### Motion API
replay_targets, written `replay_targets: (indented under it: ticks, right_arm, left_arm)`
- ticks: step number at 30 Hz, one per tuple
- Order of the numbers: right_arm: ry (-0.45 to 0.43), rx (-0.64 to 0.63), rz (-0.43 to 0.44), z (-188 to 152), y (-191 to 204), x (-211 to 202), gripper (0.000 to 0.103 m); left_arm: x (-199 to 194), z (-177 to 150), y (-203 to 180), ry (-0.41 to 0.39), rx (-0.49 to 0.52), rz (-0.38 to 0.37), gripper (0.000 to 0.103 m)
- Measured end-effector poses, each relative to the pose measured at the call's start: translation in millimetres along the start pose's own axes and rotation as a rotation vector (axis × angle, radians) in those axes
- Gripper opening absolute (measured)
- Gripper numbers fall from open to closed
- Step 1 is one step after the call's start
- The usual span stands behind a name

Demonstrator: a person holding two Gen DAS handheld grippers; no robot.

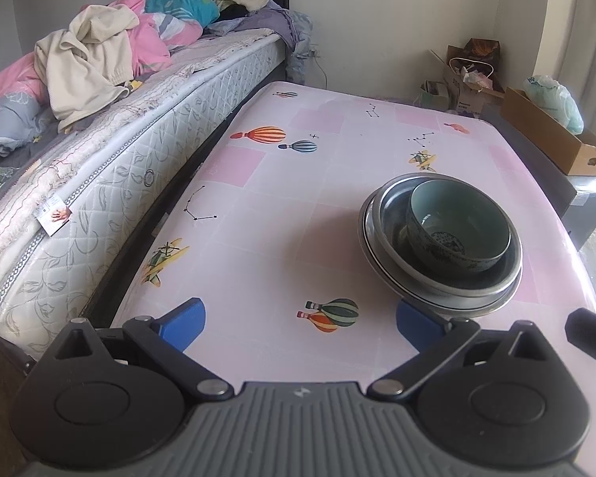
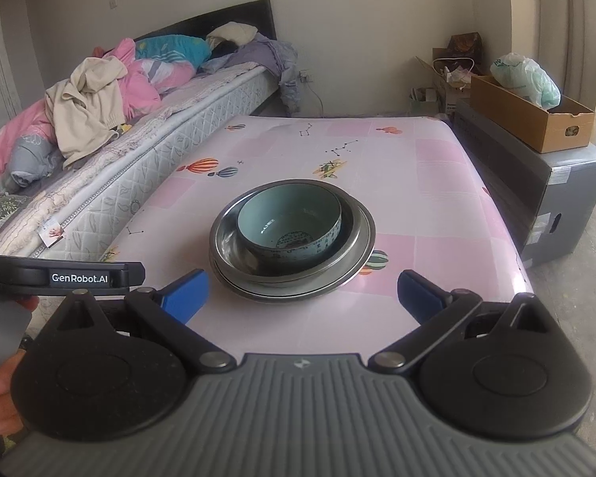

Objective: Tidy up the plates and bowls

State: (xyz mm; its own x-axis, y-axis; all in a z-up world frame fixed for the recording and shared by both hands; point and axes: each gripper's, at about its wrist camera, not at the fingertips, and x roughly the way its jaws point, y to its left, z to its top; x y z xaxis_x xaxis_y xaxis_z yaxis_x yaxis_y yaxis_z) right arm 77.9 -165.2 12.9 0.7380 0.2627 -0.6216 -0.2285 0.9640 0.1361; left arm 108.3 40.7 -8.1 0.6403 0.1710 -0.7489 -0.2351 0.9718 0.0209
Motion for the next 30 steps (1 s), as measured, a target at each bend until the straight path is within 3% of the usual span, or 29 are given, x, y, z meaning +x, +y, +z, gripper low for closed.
replay_targets:
  ticks: [30]
  right_arm:
    - [0.098,0.018,-0.053,2,0,25,0.102]
  left_arm:
    - [7,-2,1,0.06,-0.001,-0.038,0.103]
